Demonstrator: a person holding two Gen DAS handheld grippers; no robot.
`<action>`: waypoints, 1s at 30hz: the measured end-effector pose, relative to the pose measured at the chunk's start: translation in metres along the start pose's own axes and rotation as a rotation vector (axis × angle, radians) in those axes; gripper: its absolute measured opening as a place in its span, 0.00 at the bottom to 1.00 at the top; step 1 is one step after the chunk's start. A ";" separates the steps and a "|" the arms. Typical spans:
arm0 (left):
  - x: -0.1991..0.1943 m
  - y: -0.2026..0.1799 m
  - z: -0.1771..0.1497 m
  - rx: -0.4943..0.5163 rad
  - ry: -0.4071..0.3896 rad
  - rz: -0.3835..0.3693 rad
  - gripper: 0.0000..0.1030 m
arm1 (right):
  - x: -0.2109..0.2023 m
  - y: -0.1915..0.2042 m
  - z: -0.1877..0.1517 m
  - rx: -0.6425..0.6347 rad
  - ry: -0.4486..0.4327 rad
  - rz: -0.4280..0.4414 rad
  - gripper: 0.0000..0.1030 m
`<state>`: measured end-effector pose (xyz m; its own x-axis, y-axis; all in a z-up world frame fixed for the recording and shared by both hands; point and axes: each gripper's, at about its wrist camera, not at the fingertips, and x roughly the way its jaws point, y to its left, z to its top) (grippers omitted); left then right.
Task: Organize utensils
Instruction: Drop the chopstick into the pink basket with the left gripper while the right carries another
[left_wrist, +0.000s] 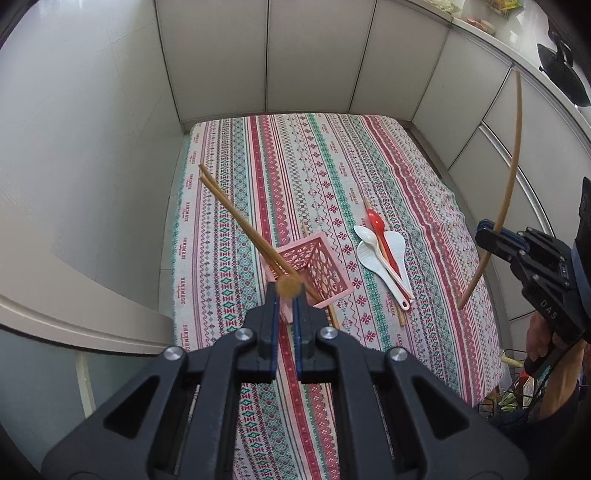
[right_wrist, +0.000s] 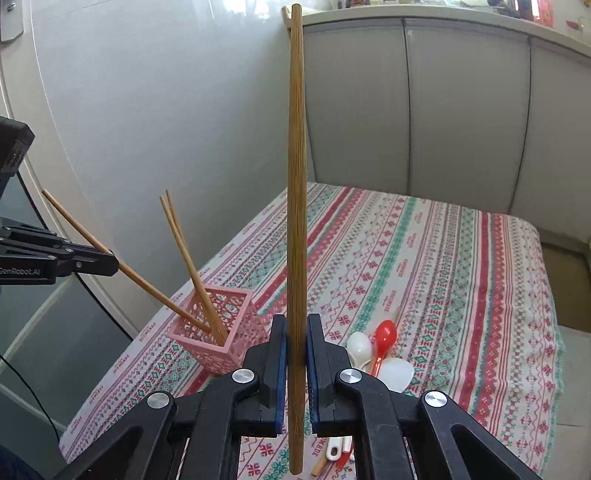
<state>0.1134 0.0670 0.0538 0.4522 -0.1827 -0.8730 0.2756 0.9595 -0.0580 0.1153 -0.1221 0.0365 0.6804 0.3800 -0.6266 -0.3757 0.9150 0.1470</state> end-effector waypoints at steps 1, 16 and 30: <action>0.003 0.000 0.003 0.006 0.010 0.008 0.07 | -0.001 0.000 0.000 0.003 -0.002 0.000 0.07; -0.055 0.028 0.009 -0.162 -0.205 0.048 0.44 | 0.000 0.005 0.004 0.016 -0.044 0.011 0.07; -0.094 0.029 -0.061 -0.359 -0.482 0.267 0.86 | 0.074 0.059 0.029 0.059 -0.179 0.091 0.07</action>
<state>0.0271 0.1251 0.1049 0.8180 0.0762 -0.5701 -0.1612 0.9818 -0.1000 0.1616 -0.0358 0.0216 0.7481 0.4748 -0.4636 -0.4071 0.8801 0.2444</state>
